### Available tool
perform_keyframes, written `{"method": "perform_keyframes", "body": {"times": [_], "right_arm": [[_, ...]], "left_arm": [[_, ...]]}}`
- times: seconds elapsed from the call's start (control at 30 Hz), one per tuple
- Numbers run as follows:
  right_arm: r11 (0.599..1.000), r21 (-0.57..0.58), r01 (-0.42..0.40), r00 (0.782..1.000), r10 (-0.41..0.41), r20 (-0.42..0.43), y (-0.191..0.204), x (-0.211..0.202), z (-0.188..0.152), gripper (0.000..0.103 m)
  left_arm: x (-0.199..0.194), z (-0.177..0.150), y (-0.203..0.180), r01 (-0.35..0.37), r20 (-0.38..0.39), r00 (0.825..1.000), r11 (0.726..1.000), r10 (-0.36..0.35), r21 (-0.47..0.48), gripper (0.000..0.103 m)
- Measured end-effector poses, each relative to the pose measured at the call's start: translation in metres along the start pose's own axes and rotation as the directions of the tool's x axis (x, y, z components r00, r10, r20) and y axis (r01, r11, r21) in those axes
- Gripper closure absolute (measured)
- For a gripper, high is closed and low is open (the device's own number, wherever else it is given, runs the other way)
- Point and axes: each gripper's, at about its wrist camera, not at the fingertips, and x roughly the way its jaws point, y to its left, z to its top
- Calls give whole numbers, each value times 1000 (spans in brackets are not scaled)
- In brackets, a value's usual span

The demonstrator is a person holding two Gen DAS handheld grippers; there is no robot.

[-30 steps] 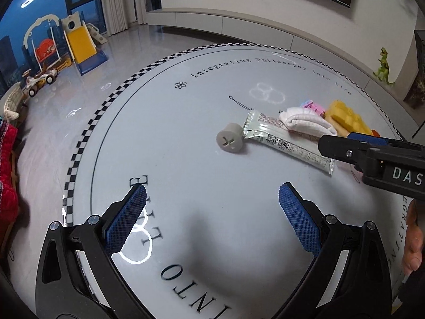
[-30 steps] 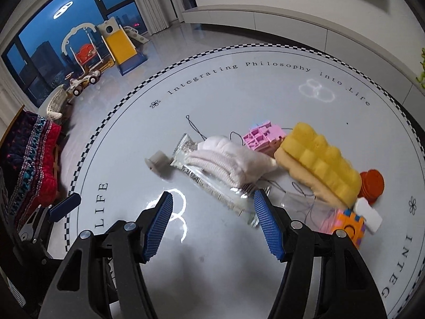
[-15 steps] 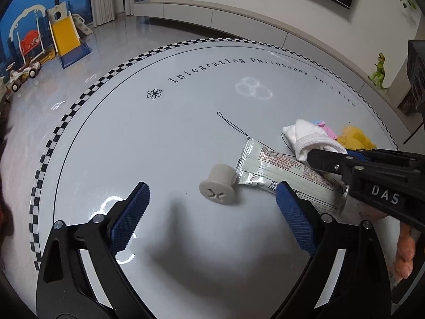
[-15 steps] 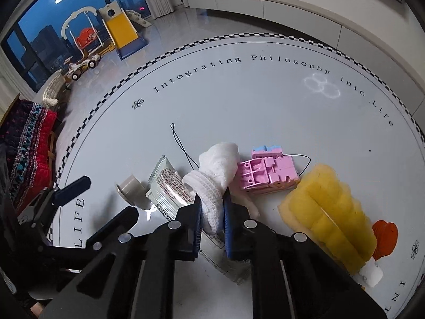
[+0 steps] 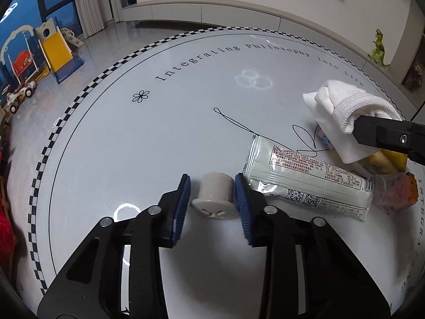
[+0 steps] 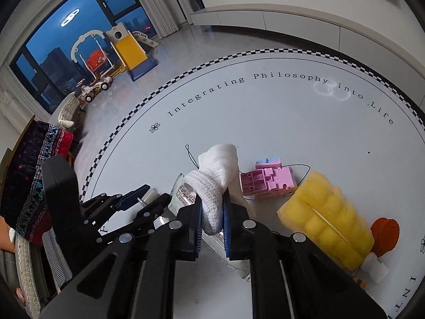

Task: Collect trash
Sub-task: 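Grasp the white knit cloth with the right tool while the left tool grasps the grey cap, then carry the cloth and cap over the black trash bag and open both tools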

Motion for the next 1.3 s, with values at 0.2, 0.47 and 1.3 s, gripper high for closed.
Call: {"method": "perform_keyframes", "body": {"times": [0.2, 0.47, 1.3], "right_arm": [[1000, 13, -12, 1000, 12, 8, -5, -14, -6, 89], [999, 7, -32, 999, 31, 25, 11, -44, -23, 89], [991, -86, -98, 995, 94, -43, 118, -73, -147, 89]], "left_arm": [[-12, -13, 1, 4, 1, 1000, 1000, -4, -24, 71], [-62, -33, -2, 5, 42, 999, 1000, -5, -20, 71], [-182, -154, 52, -24, 116, 992, 984, 45, -174, 71]]}}
